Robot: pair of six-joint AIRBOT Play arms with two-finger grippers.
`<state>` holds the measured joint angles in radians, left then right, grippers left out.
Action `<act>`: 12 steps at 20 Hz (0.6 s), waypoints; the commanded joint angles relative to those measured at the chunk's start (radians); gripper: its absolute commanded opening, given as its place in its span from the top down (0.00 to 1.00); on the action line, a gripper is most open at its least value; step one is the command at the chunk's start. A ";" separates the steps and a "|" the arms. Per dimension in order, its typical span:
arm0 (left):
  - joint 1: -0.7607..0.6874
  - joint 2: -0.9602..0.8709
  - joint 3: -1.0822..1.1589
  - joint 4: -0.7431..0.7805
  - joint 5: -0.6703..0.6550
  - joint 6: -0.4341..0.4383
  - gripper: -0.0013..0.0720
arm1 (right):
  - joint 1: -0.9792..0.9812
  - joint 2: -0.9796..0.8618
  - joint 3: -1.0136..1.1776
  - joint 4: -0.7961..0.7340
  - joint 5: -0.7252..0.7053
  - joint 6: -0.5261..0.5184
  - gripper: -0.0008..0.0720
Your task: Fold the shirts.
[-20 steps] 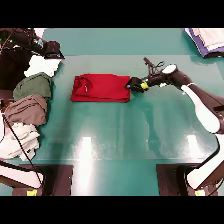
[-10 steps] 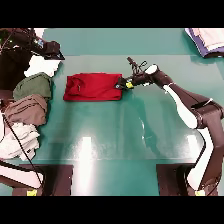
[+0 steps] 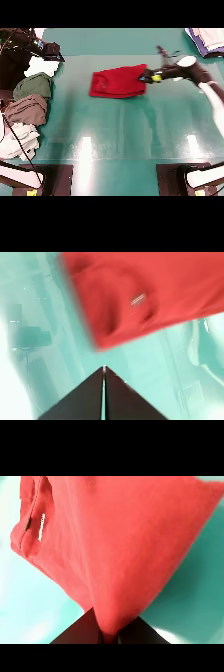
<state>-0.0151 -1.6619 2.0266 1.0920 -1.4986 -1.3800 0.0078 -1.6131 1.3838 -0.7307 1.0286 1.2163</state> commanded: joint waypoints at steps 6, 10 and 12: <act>0.000 0.001 0.000 -0.030 -0.025 -0.023 0.95 | -0.678 0.440 -0.424 -0.085 -0.173 0.010 0.97; -0.021 0.001 0.000 -0.037 -0.020 -0.027 0.95 | -0.927 0.535 -0.553 -0.085 -0.217 0.010 0.97; -0.040 0.001 0.000 -0.036 -0.014 -0.027 0.95 | -1.017 0.568 -0.600 -0.087 -0.226 0.010 0.97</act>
<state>-0.0376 -1.6619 2.0266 1.0615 -1.5188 -1.4044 -0.8608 -1.1049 0.8616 -0.8139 0.8379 1.2263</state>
